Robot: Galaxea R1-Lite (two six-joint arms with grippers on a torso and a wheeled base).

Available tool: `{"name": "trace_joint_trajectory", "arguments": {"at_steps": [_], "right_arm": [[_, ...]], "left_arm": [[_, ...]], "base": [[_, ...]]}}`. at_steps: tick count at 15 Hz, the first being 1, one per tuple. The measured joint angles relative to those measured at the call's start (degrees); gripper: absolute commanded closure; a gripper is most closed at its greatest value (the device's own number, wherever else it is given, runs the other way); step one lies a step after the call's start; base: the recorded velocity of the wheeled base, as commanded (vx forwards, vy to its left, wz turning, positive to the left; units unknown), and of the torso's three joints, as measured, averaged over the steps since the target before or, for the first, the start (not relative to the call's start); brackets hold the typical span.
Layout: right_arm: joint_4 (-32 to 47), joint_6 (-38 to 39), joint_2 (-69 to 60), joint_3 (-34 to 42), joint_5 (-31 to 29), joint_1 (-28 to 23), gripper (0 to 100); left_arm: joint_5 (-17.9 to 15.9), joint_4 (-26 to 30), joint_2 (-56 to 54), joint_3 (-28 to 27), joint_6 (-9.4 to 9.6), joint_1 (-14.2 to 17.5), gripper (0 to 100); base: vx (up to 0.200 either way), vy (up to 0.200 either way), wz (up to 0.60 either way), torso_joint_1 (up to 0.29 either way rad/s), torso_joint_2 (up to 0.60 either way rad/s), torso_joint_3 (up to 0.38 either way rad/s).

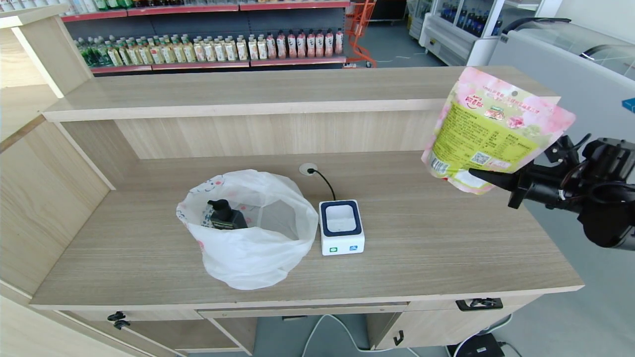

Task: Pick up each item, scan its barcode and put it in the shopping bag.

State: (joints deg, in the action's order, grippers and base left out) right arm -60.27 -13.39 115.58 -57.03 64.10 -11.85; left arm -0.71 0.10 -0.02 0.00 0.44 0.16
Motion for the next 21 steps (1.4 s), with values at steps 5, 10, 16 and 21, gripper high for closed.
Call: {"name": "trace_joint_trajectory", "arguments": {"at_steps": [5,10,16,21], "right_arm": [[0.3,8.0,-16.2,5.5,2.4,11.1,100],[1.0,8.5,-24.0,8.7,1.3,19.5,100],[8.8,11.6,-30.1,15.5,1.5,20.8,100],[12.0,21.6,-37.1,13.2,1.6,31.8,100]], "left_arm": [[0.0,0.0,0.0,0.0,0.0,0.0,0],[0.0,0.0,0.0,0.0,0.0,0.0,0],[0.0,0.0,0.0,0.0,0.0,0.0,0],[0.0,0.0,0.0,0.0,0.0,0.0,0]], "base": [[0.0,0.0,0.0,0.0,0.0,0.0],[0.0,0.0,0.0,0.0,0.0,0.0],[0.0,0.0,0.0,0.0,0.0,0.0],[0.0,0.0,0.0,0.0,0.0,0.0]]}}
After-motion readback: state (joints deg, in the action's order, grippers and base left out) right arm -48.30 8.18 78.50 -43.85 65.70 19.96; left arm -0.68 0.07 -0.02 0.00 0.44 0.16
